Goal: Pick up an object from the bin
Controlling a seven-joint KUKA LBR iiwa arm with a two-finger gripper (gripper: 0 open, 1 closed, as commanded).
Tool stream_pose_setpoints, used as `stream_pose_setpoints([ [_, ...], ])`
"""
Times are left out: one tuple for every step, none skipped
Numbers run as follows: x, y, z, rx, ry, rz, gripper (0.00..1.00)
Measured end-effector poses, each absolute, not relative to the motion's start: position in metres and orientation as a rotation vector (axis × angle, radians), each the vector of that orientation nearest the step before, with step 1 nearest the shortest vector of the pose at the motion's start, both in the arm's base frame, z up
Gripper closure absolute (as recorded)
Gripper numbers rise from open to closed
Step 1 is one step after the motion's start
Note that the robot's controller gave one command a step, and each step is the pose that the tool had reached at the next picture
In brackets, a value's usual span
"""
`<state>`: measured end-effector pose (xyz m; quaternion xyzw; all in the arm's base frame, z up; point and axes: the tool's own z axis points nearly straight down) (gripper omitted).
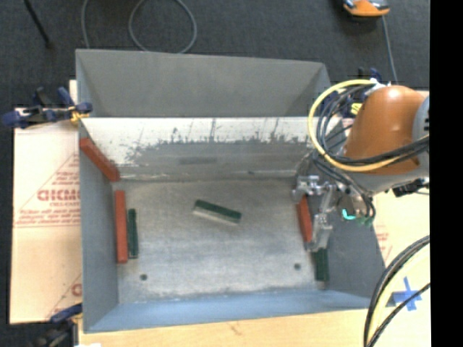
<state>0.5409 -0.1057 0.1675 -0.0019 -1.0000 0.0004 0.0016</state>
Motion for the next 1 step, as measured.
stream_pose_setpoints([
  [0.5988,-0.0495,0.0669,0.05,-3.143,-0.002,0.0],
])
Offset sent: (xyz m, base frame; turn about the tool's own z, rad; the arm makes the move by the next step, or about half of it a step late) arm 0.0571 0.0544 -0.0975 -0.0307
